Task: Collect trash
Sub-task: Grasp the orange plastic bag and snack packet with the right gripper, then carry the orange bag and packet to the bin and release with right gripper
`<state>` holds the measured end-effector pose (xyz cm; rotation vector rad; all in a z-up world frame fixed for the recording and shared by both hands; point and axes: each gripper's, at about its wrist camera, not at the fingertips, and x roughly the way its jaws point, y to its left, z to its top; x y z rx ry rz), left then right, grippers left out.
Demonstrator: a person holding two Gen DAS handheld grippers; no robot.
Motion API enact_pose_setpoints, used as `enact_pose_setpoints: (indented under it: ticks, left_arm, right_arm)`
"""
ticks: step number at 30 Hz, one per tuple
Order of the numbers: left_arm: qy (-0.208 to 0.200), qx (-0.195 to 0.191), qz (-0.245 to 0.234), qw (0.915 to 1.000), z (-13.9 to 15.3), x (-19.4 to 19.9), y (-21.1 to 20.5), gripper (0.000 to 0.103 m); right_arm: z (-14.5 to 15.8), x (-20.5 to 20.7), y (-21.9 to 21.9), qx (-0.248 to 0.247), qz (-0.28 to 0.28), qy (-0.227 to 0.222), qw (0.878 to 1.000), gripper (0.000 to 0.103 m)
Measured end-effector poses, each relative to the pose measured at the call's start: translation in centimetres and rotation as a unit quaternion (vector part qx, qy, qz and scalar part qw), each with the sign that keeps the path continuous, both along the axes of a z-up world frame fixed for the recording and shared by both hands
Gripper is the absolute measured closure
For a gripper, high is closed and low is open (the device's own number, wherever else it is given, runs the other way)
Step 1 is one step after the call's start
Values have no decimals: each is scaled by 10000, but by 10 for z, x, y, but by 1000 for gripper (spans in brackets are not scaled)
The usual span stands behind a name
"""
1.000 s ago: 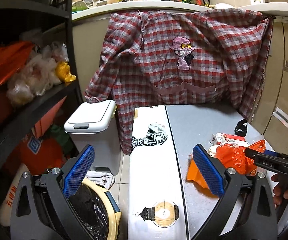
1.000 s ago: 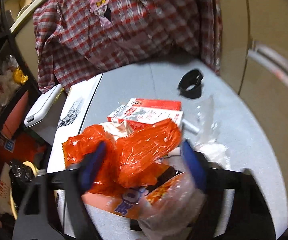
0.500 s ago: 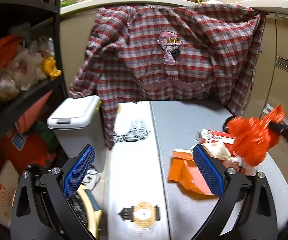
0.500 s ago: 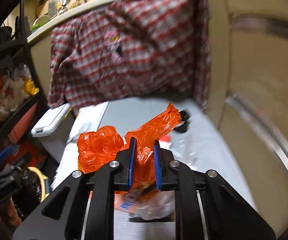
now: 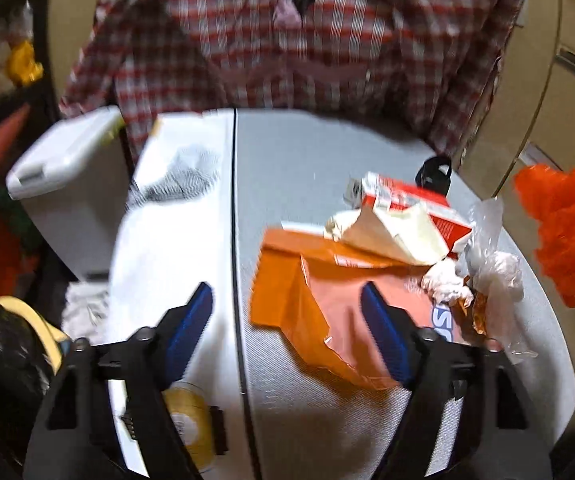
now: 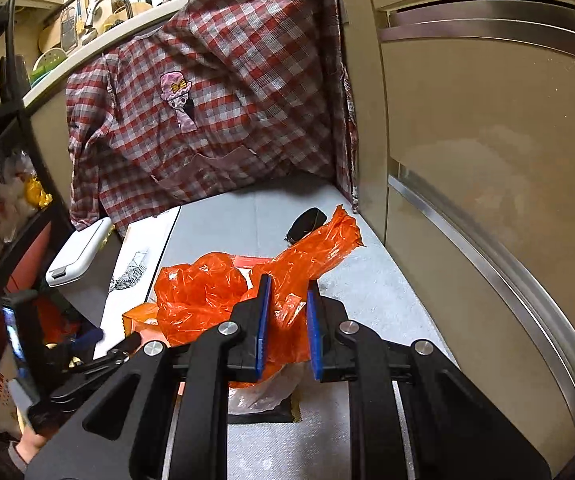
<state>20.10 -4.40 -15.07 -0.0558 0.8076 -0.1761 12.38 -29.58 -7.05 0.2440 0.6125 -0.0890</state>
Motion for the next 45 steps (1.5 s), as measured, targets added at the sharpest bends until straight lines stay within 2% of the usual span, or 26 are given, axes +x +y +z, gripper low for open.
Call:
enact_pose_setpoints:
  ticks: [1, 2, 3, 7, 10, 12, 15, 19, 23, 26, 37, 45]
  left_arm:
    - [112, -12, -25, 9999, -4, 3, -1, 62]
    - [275, -65, -118, 9995, -9, 6, -3, 91]
    - [360, -107, -171, 9991, -11, 7, -3, 99]
    - [-39, 28, -112, 9999, 6, -3, -3, 101]
    - [-387, 78, -114, 9992, 32, -16, -4, 102]
    - [-674, 364, -151, 9969, 52, -29, -8, 102]
    - [-1094, 771, -189, 9908, 76, -46, -14, 102]
    - [-1349, 1034, -84, 9854, 97, -63, -11, 102]
    - [-1642, 1553, 124, 9740, 111, -79, -8, 102]
    - [-1748, 1757, 258, 9685, 122, -86, -5, 102]
    - [-2046, 1733, 876, 9594, 171, -128, 45, 102]
    - [-2145, 1563, 1457, 9531, 197, -161, 111, 102]
  right_arm:
    - [-1, 0, -1, -3, 2, 0, 10000, 86]
    - [0, -1, -1, -4, -3, -2, 10000, 86]
    - [0, -1, 0, -2, -11, -2, 10000, 86]
    - [2, -2, -4, 70, -12, 1, 10000, 86]
    - [7, -5, -7, 101, -24, -83, 9999, 86]
    - [9, -9, -7, 108, -11, -131, 9999, 86]
    - [13, -13, -7, 119, 9, -215, 9997, 86]
    - [19, -19, -5, 132, 20, -334, 9994, 86]
    - [24, -24, -3, 100, 32, -466, 9989, 86]
    - [27, -27, 0, 104, 68, -545, 9984, 86]
    - [45, -46, 28, 87, 441, -769, 9960, 86]
    - [53, -65, 85, 54, 999, -790, 9918, 86]
